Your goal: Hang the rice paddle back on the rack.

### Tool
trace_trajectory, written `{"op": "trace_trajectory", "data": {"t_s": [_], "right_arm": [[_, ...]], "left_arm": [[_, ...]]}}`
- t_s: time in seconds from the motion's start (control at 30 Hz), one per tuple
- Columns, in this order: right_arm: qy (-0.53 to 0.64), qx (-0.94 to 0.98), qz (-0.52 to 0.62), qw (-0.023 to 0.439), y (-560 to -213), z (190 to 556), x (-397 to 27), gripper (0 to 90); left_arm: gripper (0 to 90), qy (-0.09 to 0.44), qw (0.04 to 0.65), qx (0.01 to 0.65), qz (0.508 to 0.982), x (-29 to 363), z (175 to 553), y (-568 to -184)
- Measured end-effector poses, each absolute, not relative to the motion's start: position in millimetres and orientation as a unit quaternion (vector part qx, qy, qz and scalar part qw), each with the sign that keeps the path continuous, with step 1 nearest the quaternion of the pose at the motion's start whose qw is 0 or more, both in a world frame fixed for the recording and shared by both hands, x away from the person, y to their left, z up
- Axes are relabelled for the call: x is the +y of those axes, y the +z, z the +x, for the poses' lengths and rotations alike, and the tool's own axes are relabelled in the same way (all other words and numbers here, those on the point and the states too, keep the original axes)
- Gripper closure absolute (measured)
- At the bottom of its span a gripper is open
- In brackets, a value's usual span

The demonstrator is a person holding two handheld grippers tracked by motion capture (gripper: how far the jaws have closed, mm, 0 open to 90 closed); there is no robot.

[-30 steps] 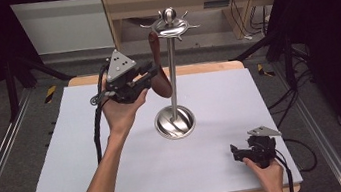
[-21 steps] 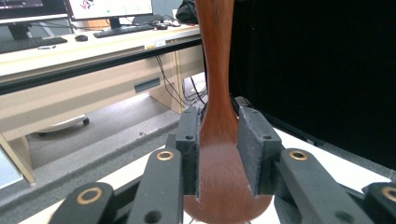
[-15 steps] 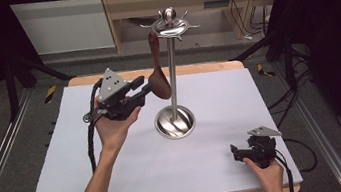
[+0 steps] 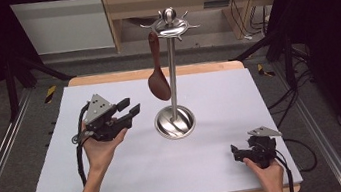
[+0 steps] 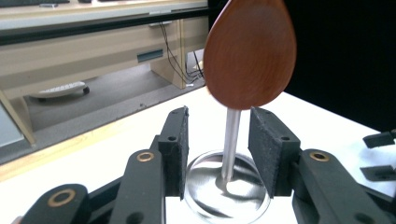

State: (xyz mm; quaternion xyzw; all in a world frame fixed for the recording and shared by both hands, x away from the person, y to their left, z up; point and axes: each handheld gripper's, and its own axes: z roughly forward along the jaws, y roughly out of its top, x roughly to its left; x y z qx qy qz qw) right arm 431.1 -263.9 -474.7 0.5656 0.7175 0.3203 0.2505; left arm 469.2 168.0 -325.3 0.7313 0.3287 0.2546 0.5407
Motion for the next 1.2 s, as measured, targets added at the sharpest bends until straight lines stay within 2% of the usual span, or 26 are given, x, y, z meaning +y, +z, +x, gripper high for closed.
{"op": "trace_trajectory", "data": {"t_s": [0.6,1.2], "right_arm": [[0.319,0.718,0.565,0.252,-476,430,-266,6.6],[0.314,0.715,0.572,0.251,-477,429,-268,6.6]], "left_arm": [[47.5,0.241,0.491,0.366,0.753,204,457,-383],[39.5,0.244,0.448,0.423,0.749,248,451,-430]]}}
